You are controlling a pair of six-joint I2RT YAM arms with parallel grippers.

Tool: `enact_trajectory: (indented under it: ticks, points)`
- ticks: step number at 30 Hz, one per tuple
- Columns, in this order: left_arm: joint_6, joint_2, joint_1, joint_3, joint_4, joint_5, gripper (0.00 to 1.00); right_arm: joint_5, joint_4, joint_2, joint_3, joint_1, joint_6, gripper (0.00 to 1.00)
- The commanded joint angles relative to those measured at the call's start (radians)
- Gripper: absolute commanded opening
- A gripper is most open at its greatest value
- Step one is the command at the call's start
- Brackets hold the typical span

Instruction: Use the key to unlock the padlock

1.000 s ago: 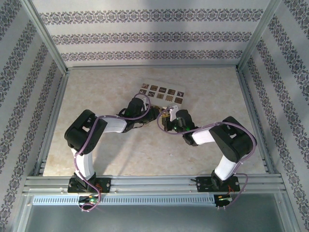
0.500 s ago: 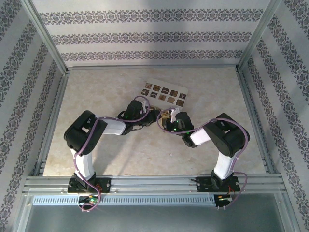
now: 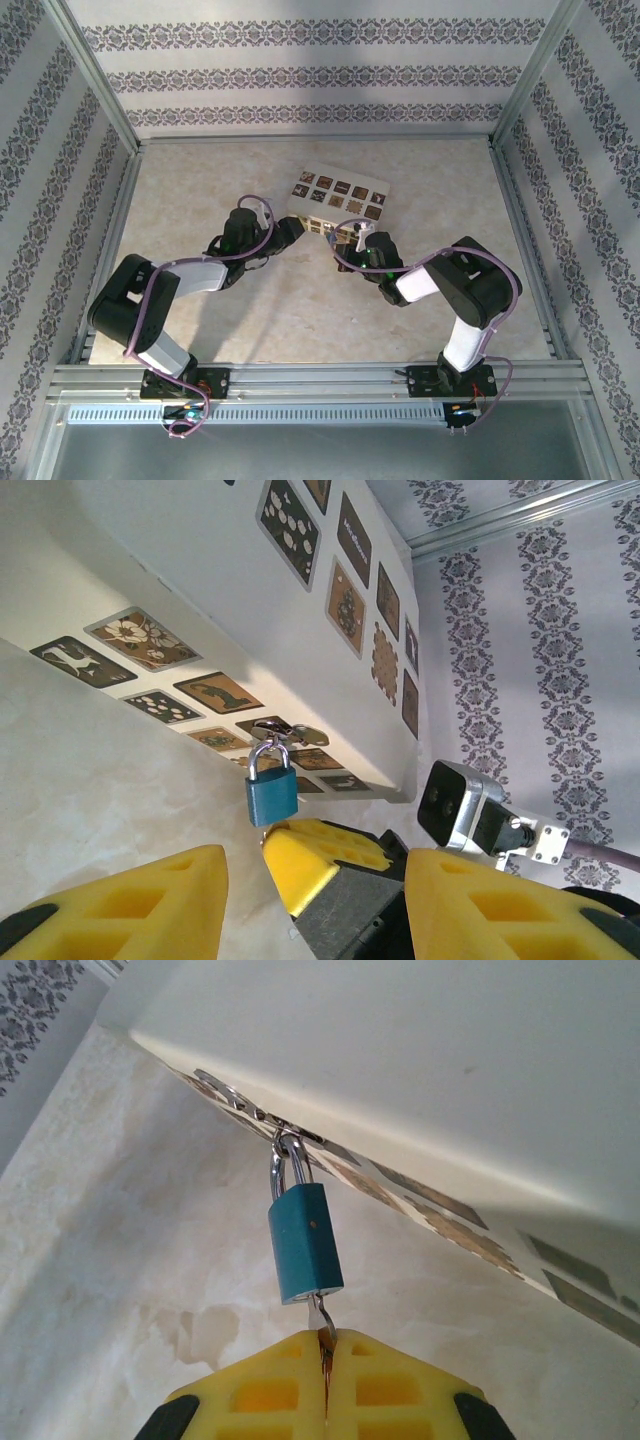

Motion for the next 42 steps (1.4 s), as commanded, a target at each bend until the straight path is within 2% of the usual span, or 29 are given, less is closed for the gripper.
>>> enact_trajectory:
  ticks: [1,7,14,25,42]
  points:
    - [-0.036,-0.005,0.011,-0.022,0.095,0.015,0.49,-0.051,-0.024,-0.027,0.031,-0.011,0.116,0.0]
    - [-0.084,0.038,0.011,-0.028,0.181,0.028,0.49,-0.083,-0.035,-0.022,0.048,-0.017,0.258,0.0]
    - [-0.121,0.131,0.007,-0.004,0.262,0.069,0.47,-0.09,-0.035,-0.036,0.044,-0.017,0.349,0.0]
    - [-0.163,0.276,-0.013,0.072,0.347,0.121,0.46,-0.095,-0.074,-0.073,0.042,-0.023,0.397,0.0]
    - [-0.185,0.406,-0.055,0.168,0.34,0.138,0.42,-0.104,-0.083,-0.084,0.051,-0.026,0.457,0.0]
